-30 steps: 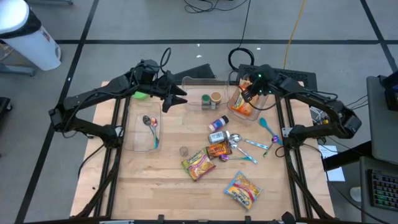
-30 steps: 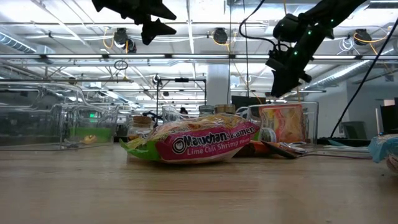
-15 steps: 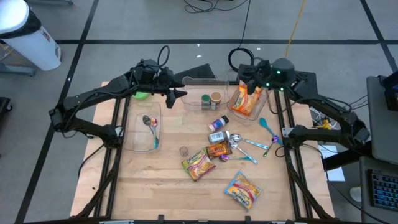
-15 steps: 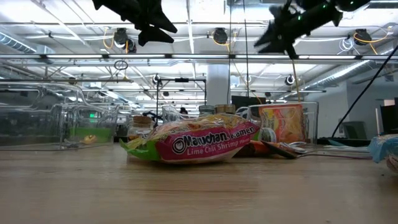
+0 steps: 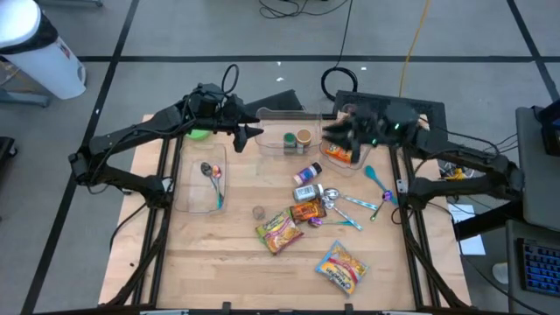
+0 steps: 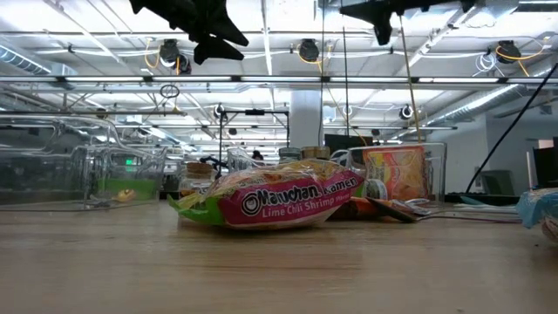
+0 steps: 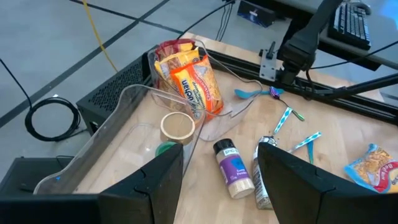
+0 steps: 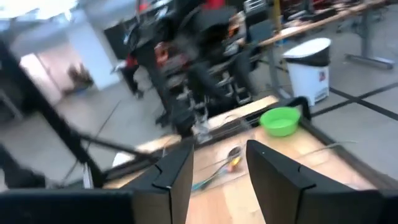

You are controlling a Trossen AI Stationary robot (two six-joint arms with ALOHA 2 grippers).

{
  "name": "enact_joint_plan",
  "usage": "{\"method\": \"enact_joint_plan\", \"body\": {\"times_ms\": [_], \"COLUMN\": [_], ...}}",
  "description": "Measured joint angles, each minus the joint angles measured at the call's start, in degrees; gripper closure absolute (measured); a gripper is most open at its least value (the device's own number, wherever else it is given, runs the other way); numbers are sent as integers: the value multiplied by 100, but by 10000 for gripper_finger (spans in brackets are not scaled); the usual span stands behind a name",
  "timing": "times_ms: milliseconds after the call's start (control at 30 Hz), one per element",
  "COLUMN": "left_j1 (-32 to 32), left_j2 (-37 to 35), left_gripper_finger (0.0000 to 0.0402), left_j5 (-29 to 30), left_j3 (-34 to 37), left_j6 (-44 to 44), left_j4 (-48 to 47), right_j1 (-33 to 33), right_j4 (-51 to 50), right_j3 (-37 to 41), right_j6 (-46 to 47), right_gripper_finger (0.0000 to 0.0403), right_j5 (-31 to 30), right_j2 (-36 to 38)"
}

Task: Pick & Place Food Item
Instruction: Put the brown spice bottle into the middle transparent bin

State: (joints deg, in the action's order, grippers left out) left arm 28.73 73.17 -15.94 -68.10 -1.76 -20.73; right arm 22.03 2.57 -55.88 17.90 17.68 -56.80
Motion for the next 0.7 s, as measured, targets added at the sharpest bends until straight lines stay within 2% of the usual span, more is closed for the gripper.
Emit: {"method": "enact_joint_plan", "body": {"times_ms": [133, 233, 467, 700], "left_j1": [0, 0, 0, 0], "left_j2": [0, 0, 0, 0], "left_gripper_finger": [188, 188, 188, 188], "left_j5": [0, 0, 0, 2], "left_j3": [0, 0, 0, 0], "left_j6": [1, 0, 0, 2], "left_j4": [1, 0, 21, 157], "right_j1": [-1053, -1604, -2207, -2066], "right_j4": [1, 221, 628, 625], "right_j3": [0, 0, 0, 0], "right_j6": [-525, -732, -857, -1020], "right_gripper_finger": [267, 267, 265, 267], "right_j5": [-1037, -1519, -1635, -1655], "right_j2": [-407, -761, -1415, -1556]}}
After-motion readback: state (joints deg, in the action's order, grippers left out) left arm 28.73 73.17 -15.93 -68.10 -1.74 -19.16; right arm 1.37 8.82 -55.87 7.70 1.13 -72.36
